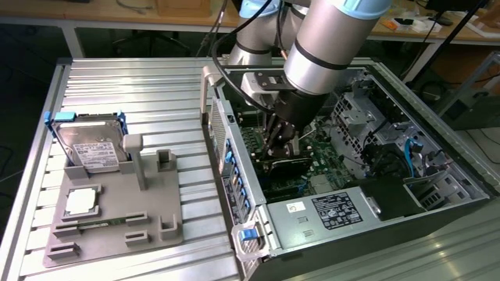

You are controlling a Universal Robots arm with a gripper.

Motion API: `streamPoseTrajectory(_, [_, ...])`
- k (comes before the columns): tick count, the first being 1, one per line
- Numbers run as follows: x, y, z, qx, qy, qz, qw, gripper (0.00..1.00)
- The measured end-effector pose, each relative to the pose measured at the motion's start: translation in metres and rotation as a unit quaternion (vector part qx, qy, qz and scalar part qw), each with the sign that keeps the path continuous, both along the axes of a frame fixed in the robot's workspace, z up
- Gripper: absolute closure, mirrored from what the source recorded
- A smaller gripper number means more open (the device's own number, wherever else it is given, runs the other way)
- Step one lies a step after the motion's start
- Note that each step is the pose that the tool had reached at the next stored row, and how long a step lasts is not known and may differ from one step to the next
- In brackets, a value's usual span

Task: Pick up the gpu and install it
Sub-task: 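Press down on the gpu until it lock into place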

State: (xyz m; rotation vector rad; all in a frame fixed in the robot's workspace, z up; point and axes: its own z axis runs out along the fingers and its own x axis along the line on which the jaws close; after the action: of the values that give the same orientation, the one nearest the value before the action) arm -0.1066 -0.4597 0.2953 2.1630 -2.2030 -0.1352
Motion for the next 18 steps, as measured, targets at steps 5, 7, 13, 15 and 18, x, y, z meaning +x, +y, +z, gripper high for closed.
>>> streamPoseTrajectory(5, [-0.008, 0.0005, 0.0004, -0.0001, 0.006, 0.0, 1.0, 0.89])
streamPoseTrajectory(7, [-0.012, 0.0017, 0.0003, 0.0, 0.0062, 0.0, 1.0, 0.89])
streamPoseTrajectory(13, [-0.022, 0.0071, 0.0003, -0.0001, 0.0063, 0.0, 1.0, 0.89])
streamPoseTrajectory(15, [-0.024, 0.0073, 0.0003, -0.0002, 0.0063, 0.0, 1.0, 0.89])
streamPoseTrajectory(18, [-0.025, 0.0074, 0.0004, -0.0003, 0.0063, 0.0, 1.0, 0.89])
